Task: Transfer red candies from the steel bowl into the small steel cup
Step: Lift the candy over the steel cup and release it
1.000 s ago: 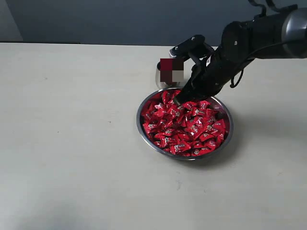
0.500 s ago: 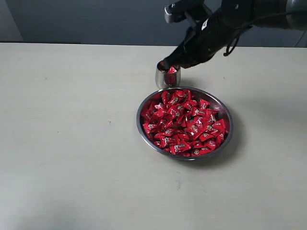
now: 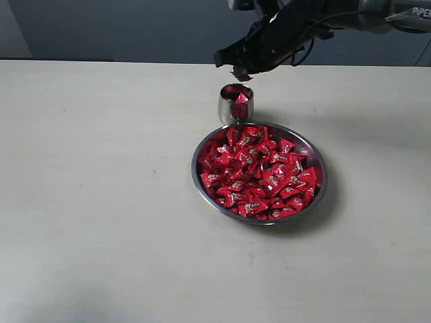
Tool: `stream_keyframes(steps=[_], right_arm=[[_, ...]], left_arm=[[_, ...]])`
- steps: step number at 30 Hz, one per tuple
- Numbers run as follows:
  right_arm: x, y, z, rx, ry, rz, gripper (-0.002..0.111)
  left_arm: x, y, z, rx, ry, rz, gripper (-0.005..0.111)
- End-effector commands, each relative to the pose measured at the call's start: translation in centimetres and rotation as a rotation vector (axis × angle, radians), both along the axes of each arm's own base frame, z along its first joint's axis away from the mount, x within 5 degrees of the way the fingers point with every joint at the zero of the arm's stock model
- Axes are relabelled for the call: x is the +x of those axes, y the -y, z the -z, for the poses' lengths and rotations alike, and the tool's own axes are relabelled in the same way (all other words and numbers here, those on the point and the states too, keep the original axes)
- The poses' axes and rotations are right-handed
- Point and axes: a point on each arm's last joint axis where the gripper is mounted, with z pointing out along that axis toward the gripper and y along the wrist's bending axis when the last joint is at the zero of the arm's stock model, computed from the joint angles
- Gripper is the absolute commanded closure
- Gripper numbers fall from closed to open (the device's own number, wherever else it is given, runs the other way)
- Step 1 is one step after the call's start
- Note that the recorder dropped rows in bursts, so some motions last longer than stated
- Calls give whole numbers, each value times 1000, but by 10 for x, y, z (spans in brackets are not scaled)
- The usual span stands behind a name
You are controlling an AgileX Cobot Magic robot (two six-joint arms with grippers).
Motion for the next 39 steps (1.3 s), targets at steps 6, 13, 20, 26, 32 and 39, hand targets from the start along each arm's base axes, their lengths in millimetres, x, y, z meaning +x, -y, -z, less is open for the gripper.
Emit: stream_keyframes(steps=[6,13,20,26,32,39], right_arm=[[16,-7,24,-19,-19,-22,109],[18,-7,27,-21,-4,-17,109],[18,-5,28,-43,3,-27,74],[16,-5,29,-57,-16,-38,73],[6,-1,8,-74,-50,-75,73],[-3,15,-38,-80,-8,-62,73]], left_arm=[[0,0,1,2,8,6,106],[0,0,1,2,8,6,106],[0,0,1,2,8,6,106],[0,0,1,2,8,6,106],[0,0,1,2,8,6,106],[0,0,1,2,8,6,106]])
